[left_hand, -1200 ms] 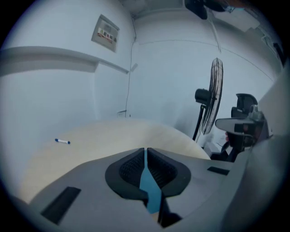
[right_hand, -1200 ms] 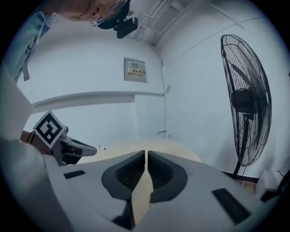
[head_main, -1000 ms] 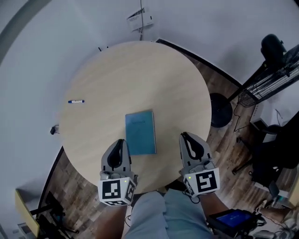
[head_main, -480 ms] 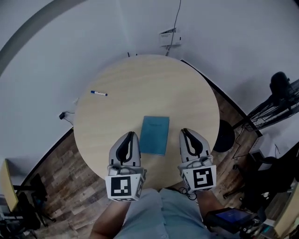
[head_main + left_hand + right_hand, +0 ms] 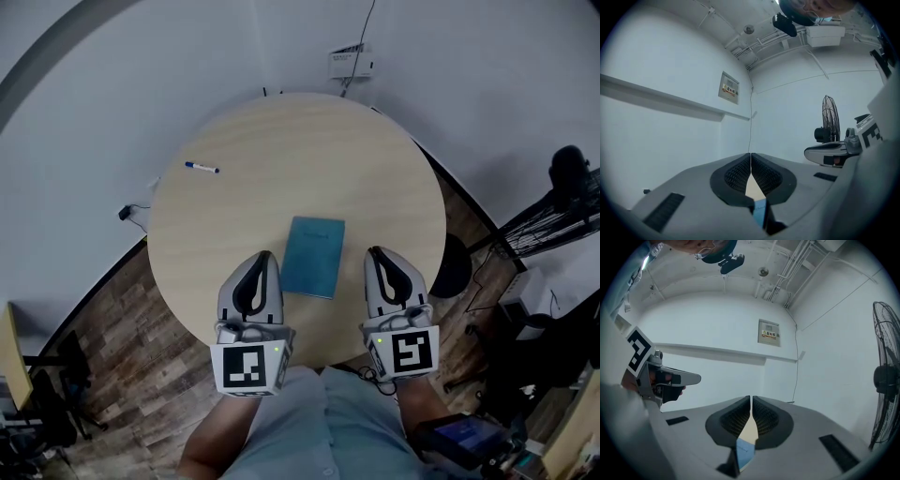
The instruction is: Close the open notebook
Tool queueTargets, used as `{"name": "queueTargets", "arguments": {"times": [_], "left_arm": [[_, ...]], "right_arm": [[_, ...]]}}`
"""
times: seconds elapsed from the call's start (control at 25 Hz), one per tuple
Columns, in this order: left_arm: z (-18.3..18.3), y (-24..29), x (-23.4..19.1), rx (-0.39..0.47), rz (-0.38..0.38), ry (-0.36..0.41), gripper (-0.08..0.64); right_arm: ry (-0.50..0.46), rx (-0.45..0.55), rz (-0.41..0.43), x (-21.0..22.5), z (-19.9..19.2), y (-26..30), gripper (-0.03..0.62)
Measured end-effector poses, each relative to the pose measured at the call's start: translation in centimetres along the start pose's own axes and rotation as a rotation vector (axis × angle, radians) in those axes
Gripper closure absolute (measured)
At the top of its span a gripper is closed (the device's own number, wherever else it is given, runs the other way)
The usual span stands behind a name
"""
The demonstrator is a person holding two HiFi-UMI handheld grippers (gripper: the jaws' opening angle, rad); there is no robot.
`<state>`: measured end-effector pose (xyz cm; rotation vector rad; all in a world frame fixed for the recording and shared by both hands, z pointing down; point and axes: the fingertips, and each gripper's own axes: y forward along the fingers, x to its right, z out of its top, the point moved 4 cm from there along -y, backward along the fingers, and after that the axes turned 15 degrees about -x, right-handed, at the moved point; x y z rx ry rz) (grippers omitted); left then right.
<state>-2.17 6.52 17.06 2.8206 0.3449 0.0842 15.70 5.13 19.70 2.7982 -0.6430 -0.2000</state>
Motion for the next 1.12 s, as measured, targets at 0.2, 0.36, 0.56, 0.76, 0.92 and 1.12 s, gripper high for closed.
{"name": "queueTargets", "arguments": {"times": [0.2, 0.36, 0.56, 0.76, 0.92, 1.12], "left_arm": [[0.0, -0.3, -0.1, -0.018, 0.008, 0.001, 0.538], [-0.2, -0.4, 0.2, -0.003, -0.006, 0.006, 0.538], [-0.5, -0.2, 0.2, -0.011, -0.005, 0.005, 0.538], [-0.7, -0.1, 0.2, -0.02, -0.005, 0.003, 0.538], [-0.9, 0.1, 0.4, -0.026, -0.004, 0.005, 0.538], [-0.8, 0.4, 0.5, -0.027, -0.008, 0.007, 0.538]], "right_arm": [[-0.007, 0.006, 0.021, -0.5, 0.2, -0.2, 0.545], [0.002, 0.004, 0.017, -0.4, -0.1, -0.3, 0.545], [0.023, 0.023, 0.01, -0.2, -0.1, -0.1, 0.545], [0.014, -0.006, 0.019, -0.2, -0.6, -0.1, 0.545], [0.019, -0.008, 0.022, 0.0, -0.8, 0.0, 0.545], [0.016, -0.007, 0.026, 0.0, -0.9, 0.4, 0.545]]}}
